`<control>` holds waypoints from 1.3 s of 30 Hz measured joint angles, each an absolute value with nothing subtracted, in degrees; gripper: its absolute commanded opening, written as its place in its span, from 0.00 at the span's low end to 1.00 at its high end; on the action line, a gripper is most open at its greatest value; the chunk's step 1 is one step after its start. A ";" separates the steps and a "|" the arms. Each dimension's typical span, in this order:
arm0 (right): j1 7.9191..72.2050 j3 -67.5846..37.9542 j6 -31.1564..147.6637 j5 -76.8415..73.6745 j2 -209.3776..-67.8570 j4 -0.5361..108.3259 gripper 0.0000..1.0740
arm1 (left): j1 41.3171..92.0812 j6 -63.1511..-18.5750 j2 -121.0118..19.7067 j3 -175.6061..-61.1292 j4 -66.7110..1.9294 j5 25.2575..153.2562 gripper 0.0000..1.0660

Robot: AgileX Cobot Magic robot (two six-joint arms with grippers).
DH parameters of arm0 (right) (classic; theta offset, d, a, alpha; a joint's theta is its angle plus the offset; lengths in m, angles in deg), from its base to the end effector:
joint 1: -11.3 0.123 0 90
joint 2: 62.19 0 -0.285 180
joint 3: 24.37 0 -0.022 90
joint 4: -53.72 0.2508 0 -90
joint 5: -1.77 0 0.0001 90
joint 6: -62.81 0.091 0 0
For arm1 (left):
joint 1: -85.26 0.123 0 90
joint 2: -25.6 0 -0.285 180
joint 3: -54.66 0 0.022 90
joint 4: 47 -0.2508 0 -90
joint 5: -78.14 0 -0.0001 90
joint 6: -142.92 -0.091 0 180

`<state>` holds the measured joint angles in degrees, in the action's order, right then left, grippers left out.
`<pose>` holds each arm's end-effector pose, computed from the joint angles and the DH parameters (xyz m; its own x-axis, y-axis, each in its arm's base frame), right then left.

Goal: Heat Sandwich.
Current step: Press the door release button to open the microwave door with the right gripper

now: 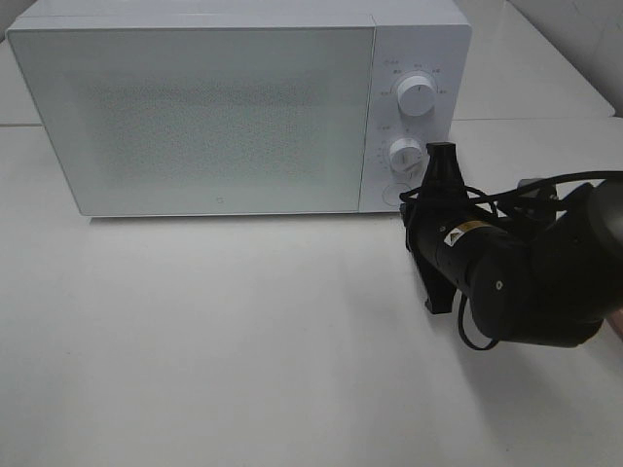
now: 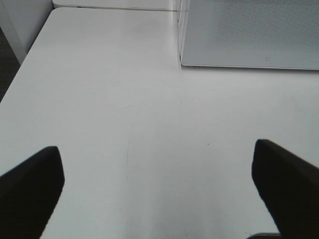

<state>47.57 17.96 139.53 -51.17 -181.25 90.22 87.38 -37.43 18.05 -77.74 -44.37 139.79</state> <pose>0.2772 0.1499 0.1080 -0.1071 0.9939 -0.0245 0.3620 0.0619 0.9301 -0.0080 -0.0040 0.2808 -0.4501 -0.0324 -0.8924 -0.0080 0.9994 -0.0322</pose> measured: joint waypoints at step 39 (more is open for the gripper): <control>40.58 4.21 136.55 -43.15 -189.78 87.24 0.00 | 87.38 -37.43 18.05 -77.74 -44.37 139.79 0.92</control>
<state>40.58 4.21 136.55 -43.15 -189.78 87.24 87.38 -37.43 18.05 -77.74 -44.37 139.79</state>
